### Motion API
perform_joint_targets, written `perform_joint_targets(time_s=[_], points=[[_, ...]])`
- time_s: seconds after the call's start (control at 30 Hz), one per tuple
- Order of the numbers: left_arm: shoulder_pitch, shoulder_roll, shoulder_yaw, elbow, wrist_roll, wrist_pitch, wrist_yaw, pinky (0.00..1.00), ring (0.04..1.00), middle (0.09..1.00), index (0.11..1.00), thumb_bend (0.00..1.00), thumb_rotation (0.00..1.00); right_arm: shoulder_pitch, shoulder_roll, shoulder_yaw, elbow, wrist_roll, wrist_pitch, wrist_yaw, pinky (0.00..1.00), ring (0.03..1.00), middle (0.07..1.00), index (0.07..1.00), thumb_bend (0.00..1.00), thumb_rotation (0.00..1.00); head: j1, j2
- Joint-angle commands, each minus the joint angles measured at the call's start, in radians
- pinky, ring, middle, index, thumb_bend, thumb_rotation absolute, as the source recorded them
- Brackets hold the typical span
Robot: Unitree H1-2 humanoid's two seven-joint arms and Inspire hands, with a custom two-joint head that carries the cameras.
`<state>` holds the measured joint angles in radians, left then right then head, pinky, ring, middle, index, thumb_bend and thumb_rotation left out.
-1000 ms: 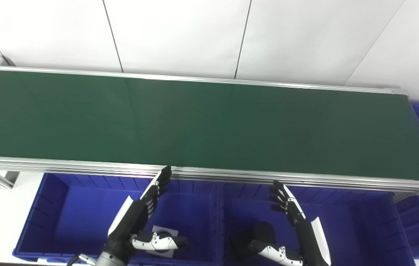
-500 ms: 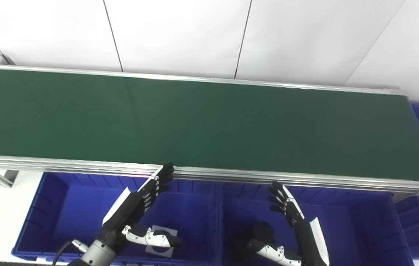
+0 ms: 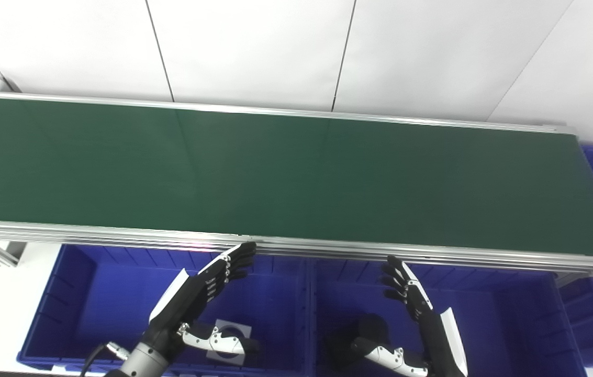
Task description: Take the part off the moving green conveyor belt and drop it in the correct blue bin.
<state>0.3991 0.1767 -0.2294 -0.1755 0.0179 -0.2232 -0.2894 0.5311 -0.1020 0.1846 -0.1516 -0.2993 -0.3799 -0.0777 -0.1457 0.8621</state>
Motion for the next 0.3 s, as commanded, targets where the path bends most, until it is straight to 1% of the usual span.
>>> perform_joint_targets(time_s=[0.0,0.07,0.2,0.27], points=[[0.009,-0.007,-0.004,-0.009,0.019,-0.055,0.018,0.84,0.870,0.881,0.862,0.87,0.11,-0.001,-0.001,-0.007,-0.021,0.014,-0.015,0.006,0.77,0.831,0.875,0.924,0.88,0.46,0.005,0.000],[0.018,-0.020,-0.006,-0.011,0.029,-0.052,0.029,0.83,0.860,0.873,0.854,0.87,0.12,-0.001,-0.004,-0.009,-0.019,0.022,-0.017,0.011,0.77,0.831,0.875,0.922,0.87,0.45,0.008,-0.002],[0.029,-0.046,-0.002,0.003,0.062,-0.079,0.065,0.77,0.806,0.835,0.838,0.87,0.13,0.002,-0.004,-0.013,-0.022,0.020,-0.012,0.015,0.77,0.828,0.871,0.920,0.87,0.46,0.012,-0.001],[0.032,-0.054,-0.002,0.010,0.072,-0.086,0.078,0.76,0.795,0.831,0.835,0.87,0.14,0.002,-0.005,-0.014,-0.022,0.025,-0.012,0.019,0.77,0.828,0.872,0.920,0.87,0.45,0.012,-0.001]])
